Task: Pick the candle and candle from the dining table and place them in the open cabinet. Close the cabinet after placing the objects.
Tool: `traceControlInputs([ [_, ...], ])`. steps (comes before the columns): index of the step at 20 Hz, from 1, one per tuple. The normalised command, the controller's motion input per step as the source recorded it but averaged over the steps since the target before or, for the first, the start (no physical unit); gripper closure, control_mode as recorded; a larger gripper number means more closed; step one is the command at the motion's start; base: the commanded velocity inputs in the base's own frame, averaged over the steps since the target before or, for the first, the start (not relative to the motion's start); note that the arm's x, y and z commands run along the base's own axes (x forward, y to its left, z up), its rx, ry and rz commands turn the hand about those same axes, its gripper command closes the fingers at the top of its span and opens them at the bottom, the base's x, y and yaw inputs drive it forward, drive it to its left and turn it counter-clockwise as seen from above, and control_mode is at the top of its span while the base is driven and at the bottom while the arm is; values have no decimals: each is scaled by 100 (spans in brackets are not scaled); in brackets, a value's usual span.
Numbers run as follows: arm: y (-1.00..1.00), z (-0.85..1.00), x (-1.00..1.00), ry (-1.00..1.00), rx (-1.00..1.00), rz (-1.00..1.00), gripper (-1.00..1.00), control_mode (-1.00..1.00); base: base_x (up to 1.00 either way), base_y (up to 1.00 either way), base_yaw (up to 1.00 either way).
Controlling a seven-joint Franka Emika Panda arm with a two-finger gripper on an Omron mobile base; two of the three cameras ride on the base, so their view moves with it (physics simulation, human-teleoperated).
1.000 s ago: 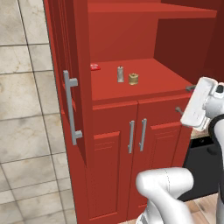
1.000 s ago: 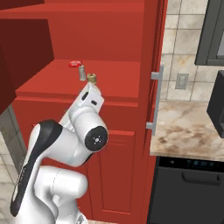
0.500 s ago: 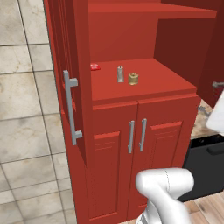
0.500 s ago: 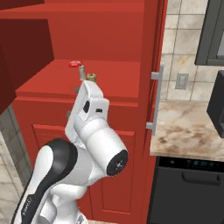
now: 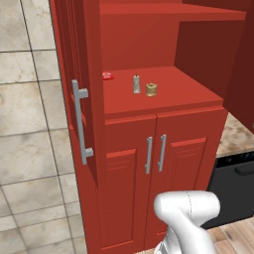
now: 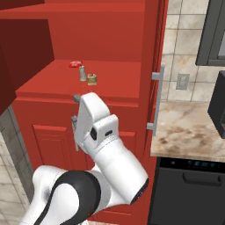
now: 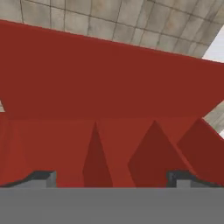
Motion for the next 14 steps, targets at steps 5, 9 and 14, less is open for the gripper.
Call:
traceControlInputs([
  [5, 0, -4, -56, -54, 0, 0, -100, -100, 0, 0, 0],
  [9, 0, -1, -76, -60, 0, 0, -100, -100, 0, 0, 0],
  [14, -3, 0, -66, -50, 0, 0, -100, -100, 0, 0, 0],
])
